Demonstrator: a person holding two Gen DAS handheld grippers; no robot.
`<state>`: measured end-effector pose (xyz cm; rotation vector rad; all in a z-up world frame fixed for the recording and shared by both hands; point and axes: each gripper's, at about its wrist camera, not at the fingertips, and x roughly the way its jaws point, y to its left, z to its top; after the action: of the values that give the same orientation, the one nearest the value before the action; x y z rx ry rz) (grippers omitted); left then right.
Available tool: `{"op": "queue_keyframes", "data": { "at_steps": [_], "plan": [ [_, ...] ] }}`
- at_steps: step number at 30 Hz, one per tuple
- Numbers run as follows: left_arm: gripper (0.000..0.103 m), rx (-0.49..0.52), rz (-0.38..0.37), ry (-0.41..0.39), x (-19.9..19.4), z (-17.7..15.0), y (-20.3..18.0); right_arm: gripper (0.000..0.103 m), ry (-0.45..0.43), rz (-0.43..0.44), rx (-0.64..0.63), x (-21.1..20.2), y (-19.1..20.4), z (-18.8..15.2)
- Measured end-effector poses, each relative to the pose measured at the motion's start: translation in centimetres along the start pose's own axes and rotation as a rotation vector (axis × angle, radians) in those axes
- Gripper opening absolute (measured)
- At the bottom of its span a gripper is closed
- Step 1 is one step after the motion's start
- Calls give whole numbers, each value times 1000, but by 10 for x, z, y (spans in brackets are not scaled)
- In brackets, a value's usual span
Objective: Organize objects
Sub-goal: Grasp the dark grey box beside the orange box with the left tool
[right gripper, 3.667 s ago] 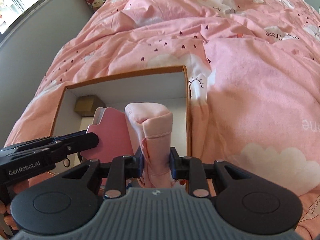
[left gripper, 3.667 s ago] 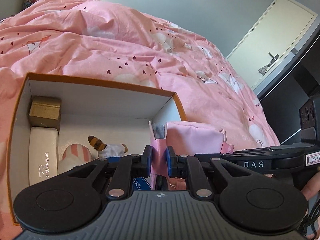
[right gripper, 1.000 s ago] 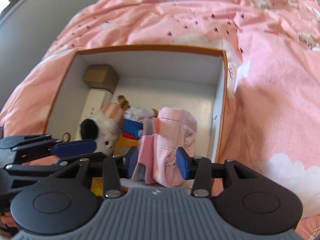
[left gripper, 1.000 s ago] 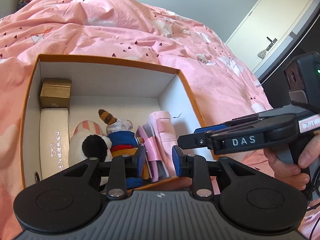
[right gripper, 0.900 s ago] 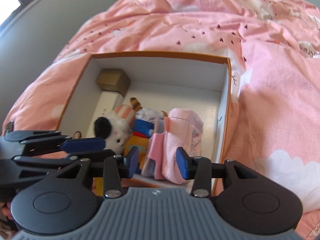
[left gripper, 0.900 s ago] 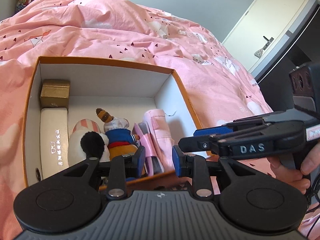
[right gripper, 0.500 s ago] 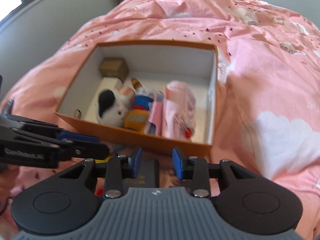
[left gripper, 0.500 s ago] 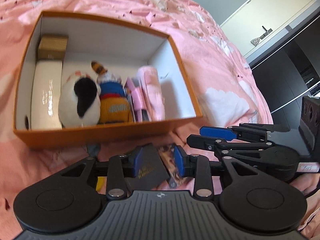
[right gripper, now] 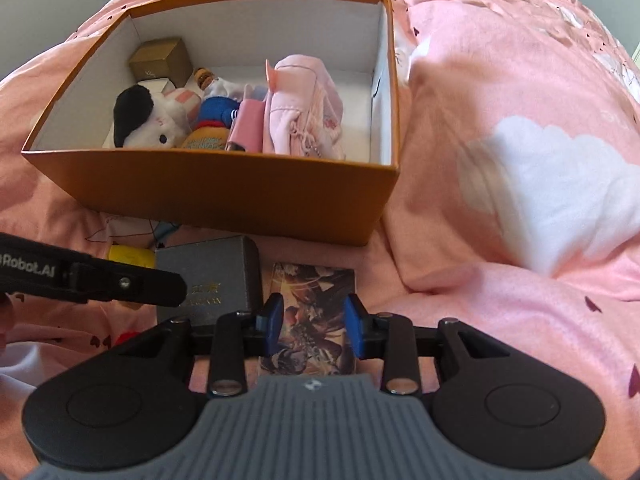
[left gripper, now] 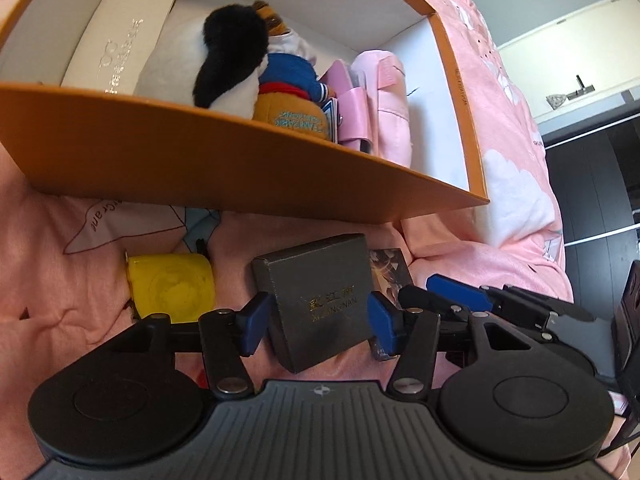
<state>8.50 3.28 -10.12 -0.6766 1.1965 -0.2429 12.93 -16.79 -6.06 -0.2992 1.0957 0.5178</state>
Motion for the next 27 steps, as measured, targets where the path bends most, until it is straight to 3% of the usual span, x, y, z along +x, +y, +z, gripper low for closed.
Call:
{"op": "queue_keyframes", "data": {
  "at_steps": [9, 14, 20, 24, 27],
  "plan": [
    [68, -53, 6, 49, 23, 0, 12, 36, 37, 5, 7, 14, 0, -1],
    [79, -73, -19, 54, 34, -2, 18, 39, 44, 7, 9, 18, 0, 0],
    [85, -69, -30, 43, 45, -2, 17, 41, 48, 9, 2, 20, 2, 0],
    [78, -63, -27, 37, 45, -2, 15, 46, 51, 9, 3, 22, 4, 2],
    [66, -58, -21, 16, 34, -2, 14, 46, 54, 5, 6, 22, 4, 3]
  ]
}}
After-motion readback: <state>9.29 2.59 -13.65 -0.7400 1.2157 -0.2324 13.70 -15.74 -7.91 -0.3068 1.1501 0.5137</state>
